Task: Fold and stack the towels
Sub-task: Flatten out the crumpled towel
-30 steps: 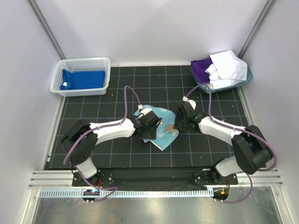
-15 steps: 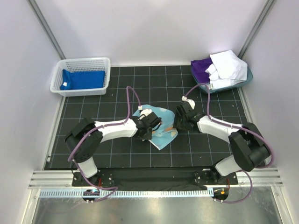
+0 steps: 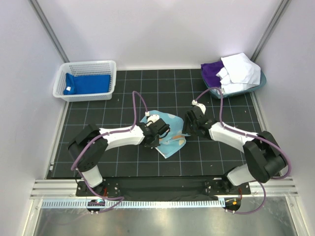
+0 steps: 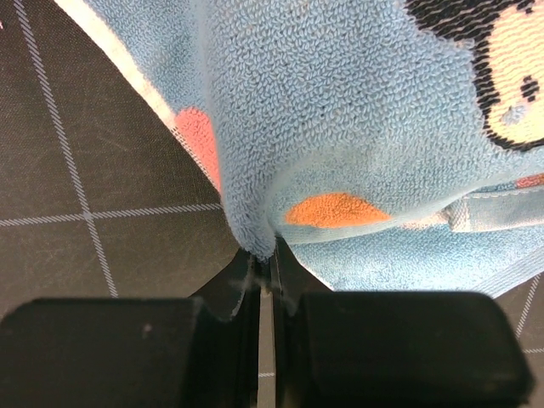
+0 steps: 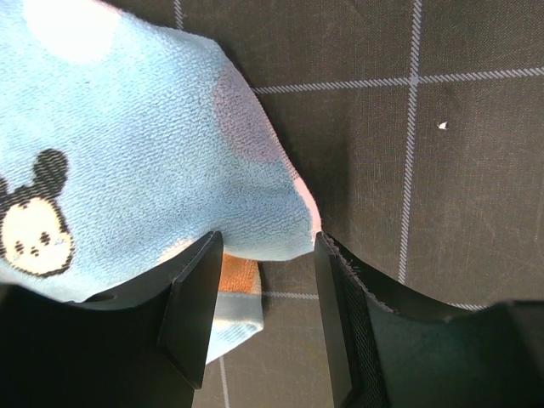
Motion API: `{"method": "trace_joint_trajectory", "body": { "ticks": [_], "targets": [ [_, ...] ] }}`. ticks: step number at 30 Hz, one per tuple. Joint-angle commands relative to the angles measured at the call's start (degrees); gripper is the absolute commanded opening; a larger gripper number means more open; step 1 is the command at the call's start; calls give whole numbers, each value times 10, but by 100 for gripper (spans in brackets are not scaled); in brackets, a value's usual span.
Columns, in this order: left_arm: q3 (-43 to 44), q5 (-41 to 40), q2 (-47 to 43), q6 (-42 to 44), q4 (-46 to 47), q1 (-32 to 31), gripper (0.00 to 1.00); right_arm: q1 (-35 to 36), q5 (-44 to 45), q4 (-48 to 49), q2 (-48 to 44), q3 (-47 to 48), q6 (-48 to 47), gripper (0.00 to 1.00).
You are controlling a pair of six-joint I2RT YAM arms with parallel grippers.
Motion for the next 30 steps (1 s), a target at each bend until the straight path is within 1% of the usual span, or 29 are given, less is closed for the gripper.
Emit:
{"method": "trace_joint_trajectory", "body": {
  "ticks": [1, 3, 9, 11, 14, 15, 17, 18, 21, 24, 30],
  "targets": [
    [-12, 0, -16, -3, -2, -1, 4, -1, 12, 29, 13, -2, 12, 54],
    [-17, 8, -19, -6, -1, -2, 1, -1, 24, 30, 18, -4, 12, 54],
    [-27, 15, -31, -9, 2, -2, 0, 1, 27, 30, 44, -9, 16, 53],
    [-28, 17, -35, -9, 2, -2, 0, 4, 32, 28, 53, -6, 17, 49],
    [-28, 22, -40, -8, 6, -1, 0, 16, 43, 20, 59, -5, 18, 40],
    [-27, 26, -44, -6, 6, -1, 0, 19, 46, 18, 59, -6, 19, 33],
    [-22, 30, -47, 0, 6, -1, 0, 23, 48, 12, 55, -7, 22, 22],
    [-19, 32, -53, 3, 4, -1, 0, 23, 48, 7, 45, -8, 23, 15],
    [-10, 38, -68, 11, -7, -1, 0, 23, 48, -14, 21, -2, 22, 5],
    [7, 36, -93, 19, -27, -1, 0, 24, 44, -41, -32, 21, 16, 1],
    [39, 32, -157, 25, -64, -1, 0, 24, 33, -95, -106, 64, 8, 1]
  ]
}}
